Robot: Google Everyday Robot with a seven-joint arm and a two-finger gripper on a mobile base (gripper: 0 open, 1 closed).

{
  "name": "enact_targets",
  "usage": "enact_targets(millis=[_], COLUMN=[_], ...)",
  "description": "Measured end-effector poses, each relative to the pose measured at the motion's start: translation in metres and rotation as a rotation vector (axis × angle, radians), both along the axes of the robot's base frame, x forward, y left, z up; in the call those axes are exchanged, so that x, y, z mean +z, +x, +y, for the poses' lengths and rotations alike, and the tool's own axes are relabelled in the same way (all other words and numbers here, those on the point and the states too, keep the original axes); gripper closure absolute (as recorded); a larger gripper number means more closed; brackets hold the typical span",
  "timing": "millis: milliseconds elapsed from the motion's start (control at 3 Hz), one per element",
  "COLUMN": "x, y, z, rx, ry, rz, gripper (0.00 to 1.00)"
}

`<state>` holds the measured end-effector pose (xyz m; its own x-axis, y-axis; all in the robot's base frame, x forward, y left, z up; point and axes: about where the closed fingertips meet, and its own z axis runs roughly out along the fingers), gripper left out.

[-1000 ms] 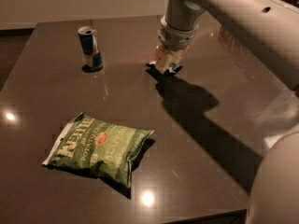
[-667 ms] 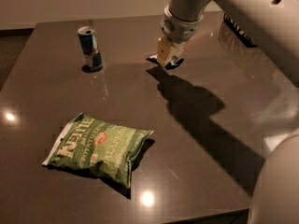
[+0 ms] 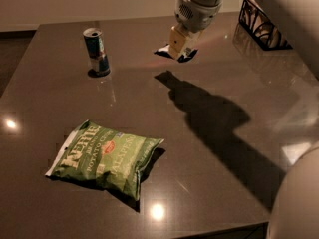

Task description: Pick rxbar blueberry

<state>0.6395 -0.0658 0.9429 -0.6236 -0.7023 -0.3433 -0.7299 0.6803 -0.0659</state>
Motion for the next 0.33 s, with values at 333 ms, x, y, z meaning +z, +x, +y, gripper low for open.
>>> enact_targets(millis=[333], x=[0.0005], y=[0.0005], z=[0.0004], rx=[0.003], ry=[0.001], rz=[-0.002], gripper=[1.00])
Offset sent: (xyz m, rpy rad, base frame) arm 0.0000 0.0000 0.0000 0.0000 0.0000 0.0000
